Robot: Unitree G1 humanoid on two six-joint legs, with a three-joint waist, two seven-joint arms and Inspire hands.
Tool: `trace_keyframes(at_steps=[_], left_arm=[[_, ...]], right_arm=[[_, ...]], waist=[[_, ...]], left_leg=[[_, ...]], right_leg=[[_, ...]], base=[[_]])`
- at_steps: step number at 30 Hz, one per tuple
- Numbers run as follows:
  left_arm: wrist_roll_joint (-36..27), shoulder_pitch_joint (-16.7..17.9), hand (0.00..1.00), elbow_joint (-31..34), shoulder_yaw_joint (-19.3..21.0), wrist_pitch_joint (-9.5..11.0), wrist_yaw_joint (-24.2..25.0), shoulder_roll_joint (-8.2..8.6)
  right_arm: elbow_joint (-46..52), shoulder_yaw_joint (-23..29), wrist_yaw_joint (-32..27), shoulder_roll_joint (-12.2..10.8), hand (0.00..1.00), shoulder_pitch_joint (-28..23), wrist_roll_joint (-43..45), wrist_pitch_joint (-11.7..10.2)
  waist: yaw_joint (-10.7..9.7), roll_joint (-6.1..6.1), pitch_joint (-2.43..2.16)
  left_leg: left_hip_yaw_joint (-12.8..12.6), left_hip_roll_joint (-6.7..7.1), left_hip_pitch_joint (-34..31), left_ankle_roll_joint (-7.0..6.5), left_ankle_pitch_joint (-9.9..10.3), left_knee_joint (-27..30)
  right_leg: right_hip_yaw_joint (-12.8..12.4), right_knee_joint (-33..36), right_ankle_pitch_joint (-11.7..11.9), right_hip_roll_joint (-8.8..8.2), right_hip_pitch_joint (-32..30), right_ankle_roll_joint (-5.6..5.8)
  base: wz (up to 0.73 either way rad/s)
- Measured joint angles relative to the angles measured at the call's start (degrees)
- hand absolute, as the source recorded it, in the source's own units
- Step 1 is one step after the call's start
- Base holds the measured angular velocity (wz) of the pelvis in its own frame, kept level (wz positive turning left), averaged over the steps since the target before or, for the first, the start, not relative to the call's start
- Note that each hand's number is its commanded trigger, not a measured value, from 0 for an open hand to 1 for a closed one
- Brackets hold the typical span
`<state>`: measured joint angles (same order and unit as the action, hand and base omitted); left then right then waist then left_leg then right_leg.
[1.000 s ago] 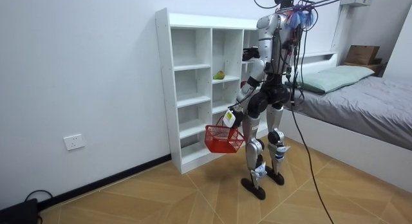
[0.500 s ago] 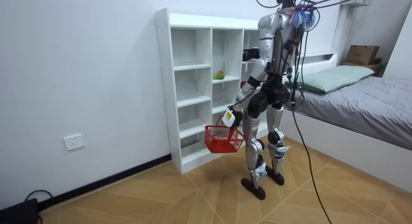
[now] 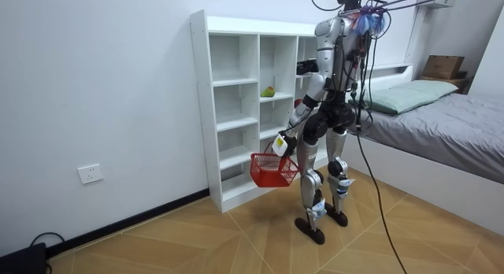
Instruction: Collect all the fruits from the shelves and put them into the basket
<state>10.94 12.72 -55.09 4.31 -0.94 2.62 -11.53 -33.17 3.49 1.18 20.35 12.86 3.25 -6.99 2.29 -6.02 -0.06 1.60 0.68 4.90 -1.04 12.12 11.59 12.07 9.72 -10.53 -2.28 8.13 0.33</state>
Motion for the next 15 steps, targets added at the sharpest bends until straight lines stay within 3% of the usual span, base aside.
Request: trace_keyframes(at_steps=[1,2,4,5,15], left_arm=[[0.0,0.0,1.00,0.0,0.0,0.0,0.0,0.00],[0.0,0.0,1.00,0.0,0.0,0.0,-0.3,0.00],[0.0,0.0,1.00,0.0,0.0,0.0,-1.0,0.00],[0.0,0.0,1.00,0.0,0.0,0.0,-1.3,-0.01],[0.0,-0.5,1.00,0.0,-0.1,-0.5,-2.0,0.00]], right_arm=[[-0.5,0.0,0.4,0.1,0.00,0.3,0.1,0.0],[-0.9,0.0,0.8,0.1,0.51,0.6,0.1,0.0],[-1.7,-0.1,1.0,0.1,0.88,0.7,0.4,-0.1],[-2.0,0.0,1.1,0.1,1.00,0.8,0.6,-0.3],[-3.4,0.7,1.2,2.1,1.00,1.8,4.3,-0.4]], waist=[[0.0,0.00,0.00],[0.1,0.00,0.00],[0.1,0.00,0.00],[0.1,0.00,0.00],[0.7,0.10,-0.05]], left_leg=[[0.0,0.00,0.2,0.00,0.0,0.0],[0.0,0.01,0.3,0.00,0.0,0.0],[0.1,0.00,0.4,0.00,0.0,0.0],[0.1,0.00,0.5,0.01,0.0,0.0],[0.2,-0.02,0.7,0.02,0.0,0.1]], right_leg=[[-0.1,0.0,0.0,0.01,0.1,-0.01],[-0.1,0.0,0.0,0.03,0.2,-0.01],[0.1,0.0,0.0,0.03,0.3,-0.01],[0.2,0.0,0.0,0.03,0.5,-0.02],[0.5,-0.1,0.0,0.06,0.9,-0.04]], base=[[0.00],[0.00],[0.00],[0.00],[0.01]])
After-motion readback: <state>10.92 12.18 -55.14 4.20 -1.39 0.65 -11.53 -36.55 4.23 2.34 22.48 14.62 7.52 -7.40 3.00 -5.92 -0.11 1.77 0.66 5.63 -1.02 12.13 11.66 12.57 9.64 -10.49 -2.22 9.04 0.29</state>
